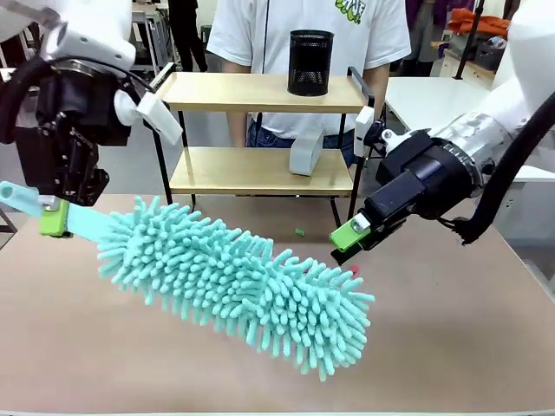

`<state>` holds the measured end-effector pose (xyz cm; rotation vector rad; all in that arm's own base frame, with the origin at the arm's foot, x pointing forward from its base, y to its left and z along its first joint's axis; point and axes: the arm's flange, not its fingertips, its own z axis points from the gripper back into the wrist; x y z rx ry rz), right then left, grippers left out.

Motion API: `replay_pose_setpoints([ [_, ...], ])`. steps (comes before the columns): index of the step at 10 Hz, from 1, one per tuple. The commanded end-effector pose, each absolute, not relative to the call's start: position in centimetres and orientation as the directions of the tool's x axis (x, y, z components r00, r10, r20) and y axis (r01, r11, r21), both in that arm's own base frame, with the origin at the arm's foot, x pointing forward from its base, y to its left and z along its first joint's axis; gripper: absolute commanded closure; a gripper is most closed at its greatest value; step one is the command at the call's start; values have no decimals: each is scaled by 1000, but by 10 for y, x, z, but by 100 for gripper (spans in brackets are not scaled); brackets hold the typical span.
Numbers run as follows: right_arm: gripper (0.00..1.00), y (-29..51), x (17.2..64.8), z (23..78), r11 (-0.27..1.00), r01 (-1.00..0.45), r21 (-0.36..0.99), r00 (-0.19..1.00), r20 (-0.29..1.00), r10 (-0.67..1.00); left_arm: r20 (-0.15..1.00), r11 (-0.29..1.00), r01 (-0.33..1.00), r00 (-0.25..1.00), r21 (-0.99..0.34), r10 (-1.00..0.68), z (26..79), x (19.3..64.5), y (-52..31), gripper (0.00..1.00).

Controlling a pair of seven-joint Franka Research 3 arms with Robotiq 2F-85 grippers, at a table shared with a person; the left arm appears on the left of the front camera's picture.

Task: Clean the shelf.
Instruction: Hand the Duster back to the human.

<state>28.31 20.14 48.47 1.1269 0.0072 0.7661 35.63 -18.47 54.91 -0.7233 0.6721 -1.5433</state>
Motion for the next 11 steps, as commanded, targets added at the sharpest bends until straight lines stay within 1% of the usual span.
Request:
replay_pose_setpoints([
  [1, 0, 202, 280, 488, 210, -544, 812, 769, 383, 511, 43, -52, 589, -30, -806, -999, 573, 373, -187, 88],
  [2, 0, 204, 278, 489, 185, -542, 820, 755, 378, 536, 72, -59, 582, 0, -811, -997, 572, 381, -190, 88],
  [3, 0, 209, 276, 488, 172, -539, 825, 743, 369, 558, 98, -79, 566, 4, -821, -995, 571, 386, -194, 88],
  [5, 0, 221, 280, 478, 167, -529, 832, 733, 349, 584, 139, -101, 562, 27, -821, -990, 571, 389, -203, 88],
  [7, 0, 229, 276, 478, 140, -538, 831, 700, 349, 623, 126, -87, 560, 30, -824, -992, 568, 391, -207, 88],
  [9, 0, 227, 276, 477, 145, -543, 827, 693, 344, 633, 117, -73, 555, 43, -829, -992, 565, 393, -209, 88],
  [10, 0, 225, 276, 478, 139, -543, 828, 687, 343, 641, 116, -55, 559, 75, -827, -990, 564, 395, -210, 88],
  [11, 0, 225, 274, 478, 140, -550, 823, 677, 341, 653, 124, -58, 557, 81, -828, -989, 564, 396, -208, 88],
])
